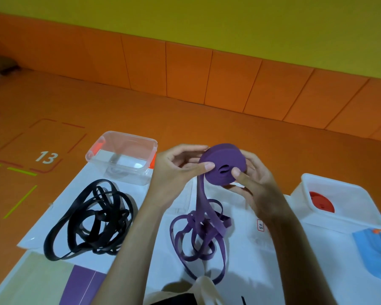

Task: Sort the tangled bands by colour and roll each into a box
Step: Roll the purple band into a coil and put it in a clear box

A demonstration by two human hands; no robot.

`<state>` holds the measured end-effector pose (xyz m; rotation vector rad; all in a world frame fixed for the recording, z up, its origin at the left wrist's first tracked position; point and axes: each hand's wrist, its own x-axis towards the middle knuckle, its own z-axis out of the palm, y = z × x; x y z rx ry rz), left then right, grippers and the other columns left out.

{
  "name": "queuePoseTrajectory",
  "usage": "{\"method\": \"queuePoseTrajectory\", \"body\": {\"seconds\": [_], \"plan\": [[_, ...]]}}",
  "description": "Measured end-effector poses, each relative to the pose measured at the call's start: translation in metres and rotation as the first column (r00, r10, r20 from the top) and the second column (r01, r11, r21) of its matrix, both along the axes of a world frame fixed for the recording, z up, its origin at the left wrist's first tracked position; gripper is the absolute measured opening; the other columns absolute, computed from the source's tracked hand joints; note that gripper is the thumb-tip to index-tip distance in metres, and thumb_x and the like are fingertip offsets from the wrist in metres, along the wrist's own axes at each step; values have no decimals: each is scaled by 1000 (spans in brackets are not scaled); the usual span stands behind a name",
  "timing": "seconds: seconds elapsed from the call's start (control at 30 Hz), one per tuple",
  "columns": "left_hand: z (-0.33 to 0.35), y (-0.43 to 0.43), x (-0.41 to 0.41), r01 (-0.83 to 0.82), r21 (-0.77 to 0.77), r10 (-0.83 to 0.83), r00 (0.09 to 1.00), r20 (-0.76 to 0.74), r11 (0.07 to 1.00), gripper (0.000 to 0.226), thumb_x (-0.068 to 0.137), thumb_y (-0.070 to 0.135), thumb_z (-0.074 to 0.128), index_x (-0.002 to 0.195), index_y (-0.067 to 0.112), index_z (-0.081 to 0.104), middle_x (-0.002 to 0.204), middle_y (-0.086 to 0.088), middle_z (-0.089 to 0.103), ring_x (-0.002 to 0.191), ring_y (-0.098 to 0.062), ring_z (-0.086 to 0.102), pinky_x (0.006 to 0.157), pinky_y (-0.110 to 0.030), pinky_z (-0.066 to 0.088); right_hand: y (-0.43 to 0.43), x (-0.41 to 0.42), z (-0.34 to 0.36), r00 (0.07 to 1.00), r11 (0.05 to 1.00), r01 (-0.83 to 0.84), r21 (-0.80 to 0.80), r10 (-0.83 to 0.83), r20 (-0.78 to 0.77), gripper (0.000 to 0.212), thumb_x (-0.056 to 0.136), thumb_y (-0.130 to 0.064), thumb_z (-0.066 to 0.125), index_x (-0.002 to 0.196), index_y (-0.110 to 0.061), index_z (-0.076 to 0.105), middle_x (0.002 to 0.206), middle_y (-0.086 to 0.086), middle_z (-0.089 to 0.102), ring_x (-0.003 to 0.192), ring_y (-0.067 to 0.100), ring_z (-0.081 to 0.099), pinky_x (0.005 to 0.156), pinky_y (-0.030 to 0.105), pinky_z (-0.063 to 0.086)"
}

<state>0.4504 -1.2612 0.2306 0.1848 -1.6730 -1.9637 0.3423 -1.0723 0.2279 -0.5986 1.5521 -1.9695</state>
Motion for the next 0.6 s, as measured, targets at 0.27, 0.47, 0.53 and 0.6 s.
{"method": "queuePoseTrajectory", "body": {"seconds": [0.27,0.47,0.53,0.6], "plan": [[-16,5,-8,29,-34,-24,992,126,999,26,78,12,90,103,15,84,110,-4,80,111,-24,75,103,-44,58,0,0,6,996,988,90,122,-90,-10,29,76,-38,90,93,-21,74,113,14,77,104,40,76,69,52,66],[-8,-6,-5,54,-83,-46,995,87,995,34,78,11,92,109,22,84,102,-2,81,95,-16,76,85,-25,59,-3,5,-2,998,1000,17,2,-17,57,32,86,-34,81,107,-12,72,118,3,76,113,35,74,81,50,65],[-7,-5,-5,-9,-105,18,996,91,994,32,74,7,95,102,20,83,92,0,81,84,-13,77,76,-22,60,2,-1,0,1000,989,-2,148,5,-24,22,85,-30,82,103,-18,76,114,4,78,110,33,75,78,41,66],[-7,1,-6,-68,-97,78,991,106,993,28,71,9,97,93,17,81,86,-3,81,80,-19,79,74,-30,64,7,-7,3,995,971,-21,239,42,-85,19,82,-27,84,100,-26,78,111,7,79,104,31,77,74,36,66]]}}
